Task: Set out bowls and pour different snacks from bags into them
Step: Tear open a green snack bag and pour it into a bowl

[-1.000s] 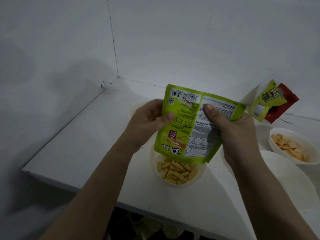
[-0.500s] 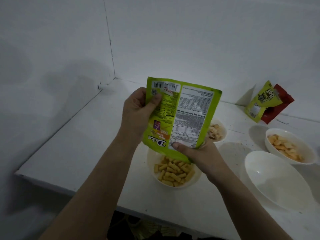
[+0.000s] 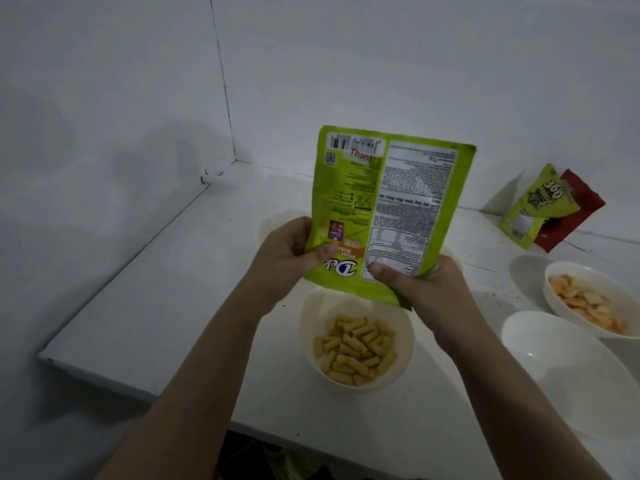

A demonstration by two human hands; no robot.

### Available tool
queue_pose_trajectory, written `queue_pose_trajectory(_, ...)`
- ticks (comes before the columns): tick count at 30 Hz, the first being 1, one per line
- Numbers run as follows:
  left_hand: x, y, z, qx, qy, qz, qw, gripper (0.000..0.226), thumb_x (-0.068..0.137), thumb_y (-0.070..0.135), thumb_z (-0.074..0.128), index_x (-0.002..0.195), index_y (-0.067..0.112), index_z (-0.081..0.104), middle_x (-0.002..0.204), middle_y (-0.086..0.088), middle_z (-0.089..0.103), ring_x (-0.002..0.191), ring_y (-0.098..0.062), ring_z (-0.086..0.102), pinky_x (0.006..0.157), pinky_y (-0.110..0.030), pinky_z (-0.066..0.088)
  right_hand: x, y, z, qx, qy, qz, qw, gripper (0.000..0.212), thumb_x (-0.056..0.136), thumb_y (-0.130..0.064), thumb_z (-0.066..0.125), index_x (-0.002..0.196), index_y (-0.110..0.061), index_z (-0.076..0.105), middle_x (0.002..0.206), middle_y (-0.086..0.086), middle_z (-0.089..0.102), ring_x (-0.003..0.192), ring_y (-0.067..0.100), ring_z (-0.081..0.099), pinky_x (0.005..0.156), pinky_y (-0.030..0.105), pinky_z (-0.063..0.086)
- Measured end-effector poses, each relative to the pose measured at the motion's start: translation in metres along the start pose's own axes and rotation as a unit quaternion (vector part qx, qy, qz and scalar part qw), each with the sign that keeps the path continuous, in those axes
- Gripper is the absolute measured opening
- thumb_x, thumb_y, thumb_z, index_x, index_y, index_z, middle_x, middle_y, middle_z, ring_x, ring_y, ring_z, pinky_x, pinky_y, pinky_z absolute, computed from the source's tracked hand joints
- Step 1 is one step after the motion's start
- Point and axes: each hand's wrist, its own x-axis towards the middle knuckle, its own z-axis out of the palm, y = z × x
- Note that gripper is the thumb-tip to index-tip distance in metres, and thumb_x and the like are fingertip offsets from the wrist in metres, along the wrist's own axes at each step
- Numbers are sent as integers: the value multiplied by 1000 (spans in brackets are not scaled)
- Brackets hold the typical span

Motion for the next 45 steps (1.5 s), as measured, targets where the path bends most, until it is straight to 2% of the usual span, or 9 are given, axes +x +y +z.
queue_pose_trajectory(4, 4, -2, 10, -29, 53, 19, 998, 17, 85, 0, 68, 100, 7, 63, 87, 4, 76, 79, -14, 73, 65, -25, 57, -1, -1, -4, 81, -7, 19, 997, 28, 79, -16, 78, 107, -22, 75, 100, -1, 78, 93, 17, 75, 79, 34, 59)
queue_pose_trajectory(7, 10, -2, 26, -37, 65, 14, 997, 18, 86, 9, 68, 103, 6, 62, 93, 0, 76, 84, -17, 74, 67, -26, 57, -3, -2, -16, 224, -6, 47, 974, 40, 79, -14, 71, 119, -12, 66, 111, 7, 75, 95, 19, 73, 70, 23, 57)
queue_pose_trajectory(9, 15, -1, 47, -51, 42, 8, 998, 21, 87, 20, 66, 103, 9, 60, 96, -2, 76, 86, -17, 73, 68, -26, 57, -8, 0, -31, 256, 38, 36, 965, 35, 81, -13, 67, 116, -11, 67, 112, 7, 75, 94, 18, 73, 71, 23, 57)
queue_pose_trajectory(12, 19, -1, 78, -67, 35, 12, 997, 24, 87, 33, 56, 103, 15, 58, 95, 7, 73, 86, -8, 69, 68, -21, 53, -16, -3, -53, 233, 124, -4, 965, 20, 86, -15, 65, 105, -17, 73, 105, 8, 77, 91, 20, 72, 71, 26, 58)
queue_pose_trajectory(16, 28, -1, 132, -14, 26, 35, 999, 9, 96, 41, 52, 95, 33, 56, 88, 11, 59, 75, -8, 53, 63, -23, 45, -30, -4, -113, 193, 221, -45, 955, 17, 93, -13, 62, 105, -16, 74, 102, 8, 77, 90, 23, 72, 72, 31, 58)
queue_pose_trajectory(22, 28, 18, 241, -45, 9, 42, 998, 14, 101, 18, 47, 90, 17, 56, 73, 7, 54, 56, -8, 42, 52, -18, 36, -69, -4, -215, 179, 298, -66, 935, 18, 96, -14, 60, 95, -22, 77, 97, 6, 77, 85, 22, 71, 73, 37, 58)
queue_pose_trajectory(27, 6, 29, 352, -82, -52, 54, 994, 17, 101, 15, 47, 86, 17, 55, 71, 6, 53, 58, -8, 42, 54, -17, 38, -120, 4, -309, 178, 357, -73, 914, 17, 97, -12, 57, 103, -17, 73, 101, 8, 76, 88, 24, 71, 70, 34, 59)
queue_pose_trajectory(35, -52, 37, 533, -140, -170, 61, 973, 21, 101, 11, 46, 83, 17, 54, 72, 4, 53, 57, -10, 41, 53, -17, 36, -230, 27, -445, 162, 462, -83, 868, 17, 97, -13, 57, 99, -17, 73, 99, 6, 77, 86, 22, 71, 71, 34, 59)
queue_pose_trajectory(45, -137, 28, 723, -139, -368, 18, 919, 20, 101, 11, 45, 85, 18, 54, 74, 4, 53, 60, -10, 42, 55, -19, 37, -373, 53, -551, 164, 648, -87, 738, 17, 97, -9, 57, 95, -17, 71, 87, -1, 77, 70, 12, 70, 59, 25, 56)
